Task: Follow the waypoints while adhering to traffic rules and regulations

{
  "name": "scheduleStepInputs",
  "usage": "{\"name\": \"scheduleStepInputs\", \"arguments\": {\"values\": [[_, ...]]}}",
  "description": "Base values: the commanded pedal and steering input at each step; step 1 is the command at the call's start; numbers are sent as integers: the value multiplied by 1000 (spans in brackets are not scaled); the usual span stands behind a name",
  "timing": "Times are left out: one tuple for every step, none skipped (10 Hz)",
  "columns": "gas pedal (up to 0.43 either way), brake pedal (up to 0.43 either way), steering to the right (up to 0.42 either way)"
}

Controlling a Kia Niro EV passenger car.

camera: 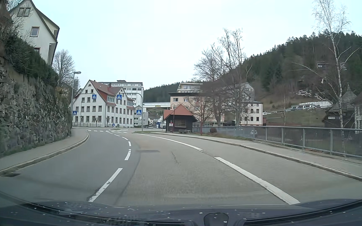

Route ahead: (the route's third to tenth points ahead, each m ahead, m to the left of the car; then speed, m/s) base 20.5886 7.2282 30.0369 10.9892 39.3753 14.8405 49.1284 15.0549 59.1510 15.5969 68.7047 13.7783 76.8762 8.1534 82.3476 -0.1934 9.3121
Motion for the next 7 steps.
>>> {"name": "scheduleStepInputs", "arguments": {"values": [[130,0,-81],[118,0,-83],[118,0,-84],[98,0,-88],[87,0,-89],[87,0,-89],[87,0,-87]]}}
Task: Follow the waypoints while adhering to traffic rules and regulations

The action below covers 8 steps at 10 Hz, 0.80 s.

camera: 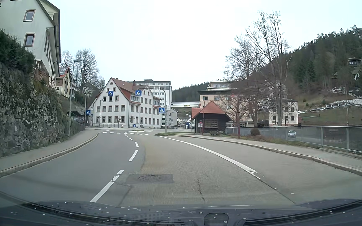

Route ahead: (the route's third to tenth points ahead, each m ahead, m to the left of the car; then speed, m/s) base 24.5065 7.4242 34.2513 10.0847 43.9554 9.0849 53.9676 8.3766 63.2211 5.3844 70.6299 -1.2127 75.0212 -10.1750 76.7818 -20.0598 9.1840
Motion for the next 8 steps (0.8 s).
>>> {"name": "scheduleStepInputs", "arguments": {"values": [[79,0,-86],[79,0,-84],[47,0,-82],[28,0,-82],[20,0,-81],[0,0,-80],[0,0,-78],[0,0,-74]]}}
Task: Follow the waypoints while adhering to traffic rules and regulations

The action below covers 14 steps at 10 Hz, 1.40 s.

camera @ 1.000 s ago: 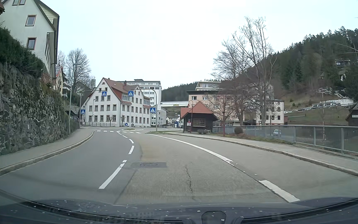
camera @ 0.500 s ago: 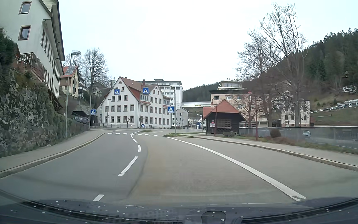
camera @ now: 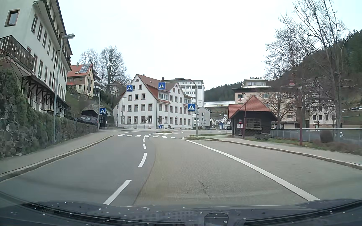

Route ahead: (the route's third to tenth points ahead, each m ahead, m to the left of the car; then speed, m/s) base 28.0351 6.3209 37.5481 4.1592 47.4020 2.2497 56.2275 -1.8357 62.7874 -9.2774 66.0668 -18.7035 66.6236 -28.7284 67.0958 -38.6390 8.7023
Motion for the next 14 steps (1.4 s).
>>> {"name": "scheduleStepInputs", "arguments": {"values": [[0,0,-70],[0,0,-67],[0,0,-67],[0,0,-66],[0,0,-64],[20,0,-59],[39,0,-55],[87,0,-52],[110,0,-51],[110,0,-51],[110,0,-51],[110,0,-49],[110,0,-48],[110,0,-45]]}}
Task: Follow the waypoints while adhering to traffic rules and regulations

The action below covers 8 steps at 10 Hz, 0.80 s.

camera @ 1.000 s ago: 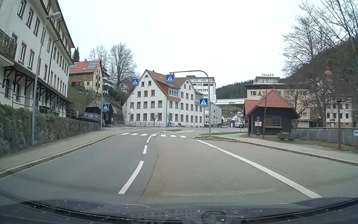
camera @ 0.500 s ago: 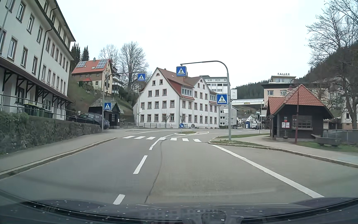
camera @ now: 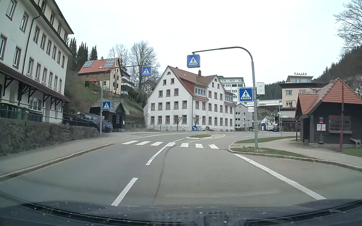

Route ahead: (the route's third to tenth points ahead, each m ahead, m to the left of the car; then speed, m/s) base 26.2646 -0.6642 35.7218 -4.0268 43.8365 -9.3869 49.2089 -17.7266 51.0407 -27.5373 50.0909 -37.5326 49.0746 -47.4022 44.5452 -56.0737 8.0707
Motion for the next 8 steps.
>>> {"name": "scheduleStepInputs", "arguments": {"values": [[110,0,-39],[110,0,-33],[118,0,-26],[130,0,-19],[130,0,-9],[130,0,-1],[130,0,6],[130,0,10]]}}
